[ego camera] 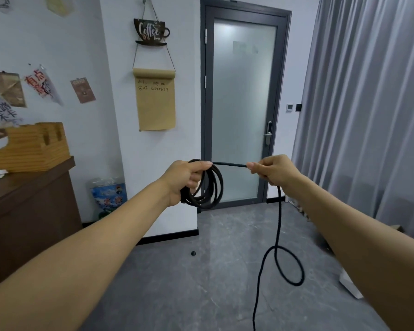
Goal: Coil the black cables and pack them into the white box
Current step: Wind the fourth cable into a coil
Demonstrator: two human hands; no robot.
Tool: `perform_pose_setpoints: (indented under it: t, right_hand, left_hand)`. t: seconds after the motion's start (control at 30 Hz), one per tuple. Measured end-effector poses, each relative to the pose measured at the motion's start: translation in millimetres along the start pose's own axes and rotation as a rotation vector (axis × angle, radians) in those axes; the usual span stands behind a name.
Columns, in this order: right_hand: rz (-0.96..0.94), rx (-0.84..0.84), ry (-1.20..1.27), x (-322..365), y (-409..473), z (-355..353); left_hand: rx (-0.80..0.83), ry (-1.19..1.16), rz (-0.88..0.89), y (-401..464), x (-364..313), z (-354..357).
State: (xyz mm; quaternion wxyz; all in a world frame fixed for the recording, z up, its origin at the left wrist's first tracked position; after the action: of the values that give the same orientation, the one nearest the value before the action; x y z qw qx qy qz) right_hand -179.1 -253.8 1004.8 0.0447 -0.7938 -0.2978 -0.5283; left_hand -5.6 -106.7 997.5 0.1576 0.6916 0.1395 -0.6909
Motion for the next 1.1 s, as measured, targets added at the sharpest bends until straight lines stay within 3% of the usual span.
perform_pose_setpoints:
  t: [0.37, 0.53, 0.7, 0.83, 0.97, 1.1]
  right_hand:
    - [0.088, -0.028, -0.08, -24, 11, -4]
    - [-0.007, -0.101, -0.222, -24, 14, -9]
    - [-0.202, -0.04, -0.835, 12, 5, 14]
    - [-0.345, 0.132, -1.047, 39, -6, 34]
    - [-0.41, 0.281, -0.965, 58, -18, 37]
    - [-0.441, 0.383, -0.643, 69, -23, 37]
  left_hand:
    - [-0.374, -0.135, -0.014, 7, -9, -54]
    - [-0.516, -0.165, 0.028, 13, -8, -67]
    - [-0.534, 0.061, 0.213, 28, -14, -39]
    - [-0.496, 0.271, 0.287, 41, -16, -19]
    - [-0.451, 0.367, 0.325, 47, -15, -5]
    - [-0.397, 0.47, 0.346, 47, -13, 10]
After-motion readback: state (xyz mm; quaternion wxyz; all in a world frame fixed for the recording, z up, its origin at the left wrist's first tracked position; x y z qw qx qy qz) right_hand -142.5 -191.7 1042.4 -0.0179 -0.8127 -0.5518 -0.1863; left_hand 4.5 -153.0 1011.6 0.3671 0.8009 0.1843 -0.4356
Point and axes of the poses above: each hand's wrist, its own y-axis towards the middle knuckle, its own z-axis out of the palm, x = y × z, the point moved 3 cm from there along y, towards the middle knuckle
